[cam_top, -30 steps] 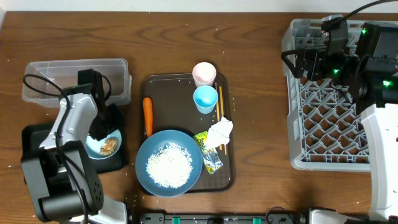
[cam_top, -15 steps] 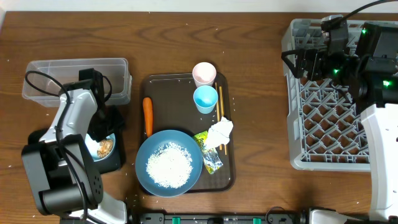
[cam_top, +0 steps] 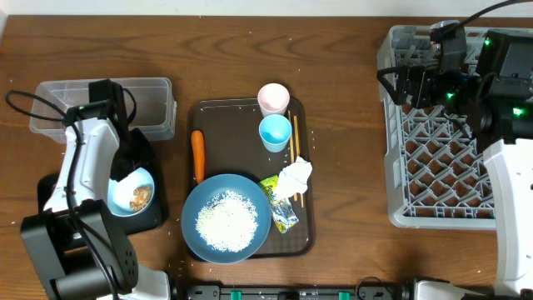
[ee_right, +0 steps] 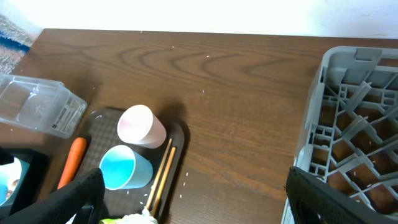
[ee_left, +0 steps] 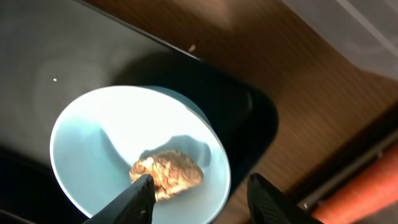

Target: Sort waste into correct bins and load items into the dishwasher rack

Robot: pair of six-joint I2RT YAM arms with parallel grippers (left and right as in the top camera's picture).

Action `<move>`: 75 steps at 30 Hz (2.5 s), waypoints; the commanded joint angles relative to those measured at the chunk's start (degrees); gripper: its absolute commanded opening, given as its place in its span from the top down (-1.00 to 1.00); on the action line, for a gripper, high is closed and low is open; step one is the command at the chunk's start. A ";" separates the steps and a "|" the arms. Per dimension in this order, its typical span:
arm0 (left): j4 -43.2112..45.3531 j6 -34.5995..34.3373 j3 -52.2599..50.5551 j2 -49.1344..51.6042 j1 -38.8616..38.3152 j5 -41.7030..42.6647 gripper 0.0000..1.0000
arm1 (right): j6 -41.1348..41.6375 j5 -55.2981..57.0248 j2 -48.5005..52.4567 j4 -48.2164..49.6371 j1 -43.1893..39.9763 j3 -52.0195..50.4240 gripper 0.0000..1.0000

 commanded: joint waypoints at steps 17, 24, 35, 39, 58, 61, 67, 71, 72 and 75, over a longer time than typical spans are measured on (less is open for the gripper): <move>9.66 -1.33 -6.45 4.52 0.81 -0.63 0.26 | 0.13 0.61 0.52 -0.48 0.46 1.18 -0.73; 10.03 -1.33 -6.47 6.01 0.81 -0.61 0.53 | 0.13 0.61 0.52 -1.03 0.46 1.18 -0.73; 11.96 -1.33 -7.82 7.82 0.81 -0.61 0.87 | 0.13 0.61 0.52 -1.09 0.46 1.18 -0.72; 11.15 -1.33 -7.80 7.78 0.81 -0.35 0.88 | 0.13 0.61 0.52 -1.07 0.46 1.18 -0.72; -1.99 6.69 0.33 -10.80 1.70 16.46 0.88 | 0.15 2.32 0.52 -0.59 0.46 1.18 -0.79; -1.77 9.53 0.33 -14.29 4.00 19.87 0.87 | 0.17 2.25 0.52 -0.35 0.46 1.18 -0.80; -1.88 16.44 0.26 -15.67 12.33 29.77 0.88 | 1.44 1.84 0.52 -0.52 0.46 1.18 -0.80; -2.38 19.02 0.02 -14.86 17.70 33.64 0.88 | 1.44 1.86 0.52 -0.63 0.46 1.18 -0.79; -2.84 20.04 -0.15 -14.60 18.58 33.62 0.88 | 1.44 1.86 0.52 -0.61 0.46 1.18 -0.79; -4.37 21.05 -0.42 -13.92 19.10 30.75 0.87 | 1.44 1.86 0.52 -0.57 0.46 1.18 -0.79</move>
